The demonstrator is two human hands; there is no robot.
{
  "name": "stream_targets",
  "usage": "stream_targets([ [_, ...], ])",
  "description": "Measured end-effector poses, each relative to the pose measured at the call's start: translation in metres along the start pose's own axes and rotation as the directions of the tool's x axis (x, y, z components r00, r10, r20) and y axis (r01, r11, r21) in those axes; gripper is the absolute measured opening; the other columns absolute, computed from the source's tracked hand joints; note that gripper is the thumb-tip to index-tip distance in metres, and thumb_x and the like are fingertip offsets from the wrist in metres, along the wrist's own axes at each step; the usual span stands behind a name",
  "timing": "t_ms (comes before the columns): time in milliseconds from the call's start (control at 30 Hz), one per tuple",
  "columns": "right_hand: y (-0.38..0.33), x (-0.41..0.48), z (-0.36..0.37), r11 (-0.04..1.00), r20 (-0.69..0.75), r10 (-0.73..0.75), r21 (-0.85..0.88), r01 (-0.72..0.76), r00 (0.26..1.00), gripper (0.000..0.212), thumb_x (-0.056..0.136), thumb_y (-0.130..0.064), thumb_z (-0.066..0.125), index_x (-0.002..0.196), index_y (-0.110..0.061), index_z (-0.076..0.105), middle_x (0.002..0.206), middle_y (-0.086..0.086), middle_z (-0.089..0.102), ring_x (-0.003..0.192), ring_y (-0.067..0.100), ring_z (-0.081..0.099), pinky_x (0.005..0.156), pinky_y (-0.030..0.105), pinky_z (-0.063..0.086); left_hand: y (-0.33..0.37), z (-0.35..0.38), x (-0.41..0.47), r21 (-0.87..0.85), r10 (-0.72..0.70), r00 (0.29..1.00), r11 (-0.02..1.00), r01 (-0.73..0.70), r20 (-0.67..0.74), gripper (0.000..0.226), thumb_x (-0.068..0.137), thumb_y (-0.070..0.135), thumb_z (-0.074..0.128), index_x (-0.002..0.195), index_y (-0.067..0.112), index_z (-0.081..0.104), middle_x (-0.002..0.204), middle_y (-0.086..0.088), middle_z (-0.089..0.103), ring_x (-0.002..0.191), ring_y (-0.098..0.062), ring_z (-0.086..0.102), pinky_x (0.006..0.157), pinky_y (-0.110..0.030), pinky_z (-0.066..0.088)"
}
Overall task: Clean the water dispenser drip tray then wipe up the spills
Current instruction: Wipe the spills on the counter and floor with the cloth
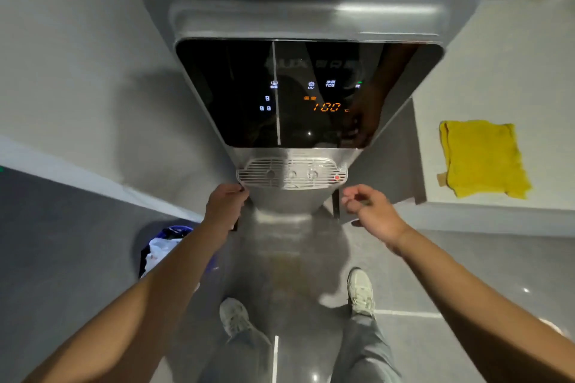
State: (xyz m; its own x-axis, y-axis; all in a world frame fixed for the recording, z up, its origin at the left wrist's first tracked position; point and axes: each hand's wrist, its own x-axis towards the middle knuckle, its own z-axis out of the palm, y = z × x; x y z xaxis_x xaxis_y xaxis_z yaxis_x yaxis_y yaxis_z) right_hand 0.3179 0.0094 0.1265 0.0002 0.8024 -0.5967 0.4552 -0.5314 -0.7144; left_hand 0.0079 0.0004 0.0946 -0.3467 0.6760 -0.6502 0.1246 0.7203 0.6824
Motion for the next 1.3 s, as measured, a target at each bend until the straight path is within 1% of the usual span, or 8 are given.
stream_targets([
  [167, -0.030, -0.055, -0.095, 0.917, -0.274, -0.375, -0.251, 0.311, 0.886, 0.014, 0.094, -0.019, 0.062, 0.088, -0.029, 0.069, 0.081, -0.007, 0.073, 0.077, 0.005, 0.067, 0.073, 0.013, 0.050, 0.032, -0.006, -0.088, 0.181, 0.237, 0.946, 0.943, -0.278, 0.222, 0.015, 0.083, 0.039, 0.065, 0.094, 0.030, 0.071, 0.090, -0.011, 0.079, 0.088, -0.037, 0.074, 0.081, -0.044, 0.057],
  [333, -0.007, -0.018, -0.177, 0.738, -0.356, -0.508, -0.650, 0.183, 0.785, 0.040, 0.096, -0.041, 0.054, 0.122, -0.014, 0.068, 0.118, 0.024, 0.063, 0.110, 0.045, 0.056, 0.098, 0.052, 0.044, 0.064, 0.026, -0.153, 0.237, 0.399, 0.882, 0.858, -0.455, 0.249, 0.022, 0.096, 0.029, 0.070, 0.115, 0.018, 0.073, 0.102, -0.005, 0.077, 0.097, -0.021, 0.073, 0.089, -0.039, 0.058],
  [567, 0.025, 0.002, -0.206, 0.480, -0.161, -0.587, -0.859, 0.180, 0.793, 0.036, 0.095, -0.047, 0.060, 0.106, -0.014, 0.063, 0.101, 0.018, 0.065, 0.093, 0.042, 0.060, 0.079, 0.049, 0.047, 0.125, 0.127, -0.225, 0.270, 0.467, 0.874, 0.831, -0.486, 0.137, 0.020, 0.098, 0.000, 0.065, 0.117, 0.000, 0.071, 0.104, -0.015, 0.074, 0.095, -0.028, 0.068, 0.085, -0.029, 0.052],
  [733, 0.027, -0.007, -0.267, 0.624, -0.030, -0.401, -0.741, 0.249, 0.916, 0.034, 0.100, -0.049, 0.047, 0.102, -0.019, 0.062, 0.105, 0.011, 0.071, 0.102, 0.035, 0.067, 0.074, 0.038, 0.044, 0.169, 0.211, -0.258, 0.317, 0.498, 0.852, 0.792, -0.522, 0.160, 0.015, 0.097, 0.008, 0.068, 0.111, 0.011, 0.074, 0.087, -0.004, 0.069, 0.084, -0.023, 0.063, 0.081, -0.030, 0.049],
  [867, 0.048, -0.031, -0.346, 0.790, -0.085, -0.343, -0.566, 0.238, 0.936, 0.030, 0.098, -0.044, 0.051, 0.080, -0.021, 0.045, 0.083, 0.007, 0.059, 0.080, 0.033, 0.058, 0.067, 0.036, 0.037, 0.199, 0.289, -0.254, 0.388, 0.568, 0.774, 0.670, -0.633, 0.282, 0.017, 0.099, 0.012, 0.065, 0.106, 0.027, 0.069, 0.094, 0.006, 0.071, 0.085, -0.011, 0.065, 0.076, -0.009, 0.046],
  [1067, 0.084, -0.051, -0.484, 0.891, -0.348, -0.346, -0.412, 0.189, 0.872, 0.036, 0.098, -0.038, 0.058, 0.071, -0.023, 0.039, 0.070, 0.001, 0.051, 0.067, 0.025, 0.052, 0.063, 0.041, 0.041, 0.237, 0.434, -0.213, 0.521, 0.505, 0.657, 0.402, -0.753, 0.560, 0.050, 0.095, 0.029, 0.069, 0.142, 0.016, 0.060, 0.142, -0.005, 0.062, 0.126, -0.026, 0.062, 0.108, -0.039, 0.048],
  [1200, 0.107, -0.045, -0.572, 0.894, -0.464, -0.364, -0.419, 0.162, 0.808, 0.035, 0.100, -0.034, 0.060, 0.072, -0.020, 0.043, 0.070, 0.003, 0.053, 0.066, 0.028, 0.053, 0.062, 0.044, 0.045, 0.264, 0.535, -0.188, 0.538, 0.552, 0.542, 0.189, -0.822, 0.634, 0.060, 0.083, 0.036, 0.058, 0.128, -0.001, 0.068, 0.135, -0.026, 0.065, 0.118, -0.048, 0.066, 0.101, -0.051, 0.056],
  [1300, 0.122, -0.027, -0.632, 0.875, -0.507, -0.370, -0.472, 0.108, 0.778, 0.032, 0.101, -0.032, 0.061, 0.077, -0.016, 0.047, 0.069, -0.004, 0.048, 0.065, 0.024, 0.049, 0.059, 0.037, 0.037, 0.299, 0.605, -0.174, 0.601, 0.521, 0.524, 0.028, -0.799, 0.674, 0.079, 0.087, 0.055, 0.057, 0.151, 0.010, 0.050, 0.162, -0.019, 0.041, 0.150, -0.044, 0.034, 0.125, -0.048, 0.027],
])
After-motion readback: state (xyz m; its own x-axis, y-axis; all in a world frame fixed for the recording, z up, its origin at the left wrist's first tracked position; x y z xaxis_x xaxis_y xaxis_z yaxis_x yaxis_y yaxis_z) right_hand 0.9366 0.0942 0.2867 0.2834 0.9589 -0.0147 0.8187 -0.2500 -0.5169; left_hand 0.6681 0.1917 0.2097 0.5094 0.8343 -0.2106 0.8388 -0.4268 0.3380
